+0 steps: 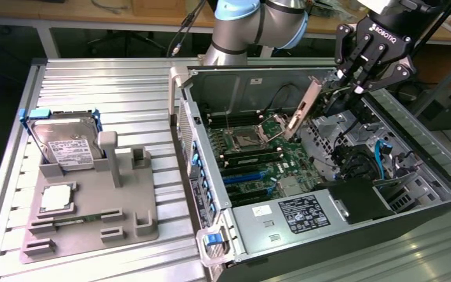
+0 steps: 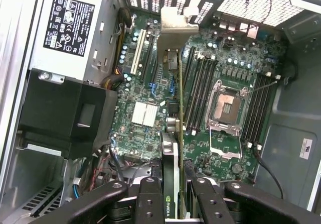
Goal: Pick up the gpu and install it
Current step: 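Insert the gpu into the slot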
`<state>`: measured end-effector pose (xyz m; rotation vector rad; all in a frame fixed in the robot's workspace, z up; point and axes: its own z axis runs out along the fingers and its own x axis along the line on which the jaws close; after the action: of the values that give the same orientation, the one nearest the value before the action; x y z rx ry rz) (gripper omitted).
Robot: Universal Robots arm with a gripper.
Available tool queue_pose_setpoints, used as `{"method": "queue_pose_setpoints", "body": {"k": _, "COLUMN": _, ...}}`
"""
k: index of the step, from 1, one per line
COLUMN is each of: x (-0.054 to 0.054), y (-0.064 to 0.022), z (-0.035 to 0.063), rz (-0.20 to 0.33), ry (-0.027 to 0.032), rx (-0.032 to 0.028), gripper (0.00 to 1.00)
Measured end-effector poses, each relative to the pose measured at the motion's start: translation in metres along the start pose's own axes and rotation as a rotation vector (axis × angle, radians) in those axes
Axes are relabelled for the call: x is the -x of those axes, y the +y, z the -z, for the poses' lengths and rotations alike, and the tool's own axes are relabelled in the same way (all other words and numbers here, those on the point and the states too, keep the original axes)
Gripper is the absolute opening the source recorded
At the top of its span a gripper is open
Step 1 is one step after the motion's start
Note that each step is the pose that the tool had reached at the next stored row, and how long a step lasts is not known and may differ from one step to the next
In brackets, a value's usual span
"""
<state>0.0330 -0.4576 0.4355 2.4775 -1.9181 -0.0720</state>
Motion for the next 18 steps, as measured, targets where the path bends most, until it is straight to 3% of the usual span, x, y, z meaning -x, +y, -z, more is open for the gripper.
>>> {"method": "queue_pose_setpoints", "body": {"k": 18, "x": 0.0001, "y": 0.0004, "z": 0.0000, "rz": 0.073, "ry": 0.0024, "rx": 0.0023, "gripper": 0.27}}
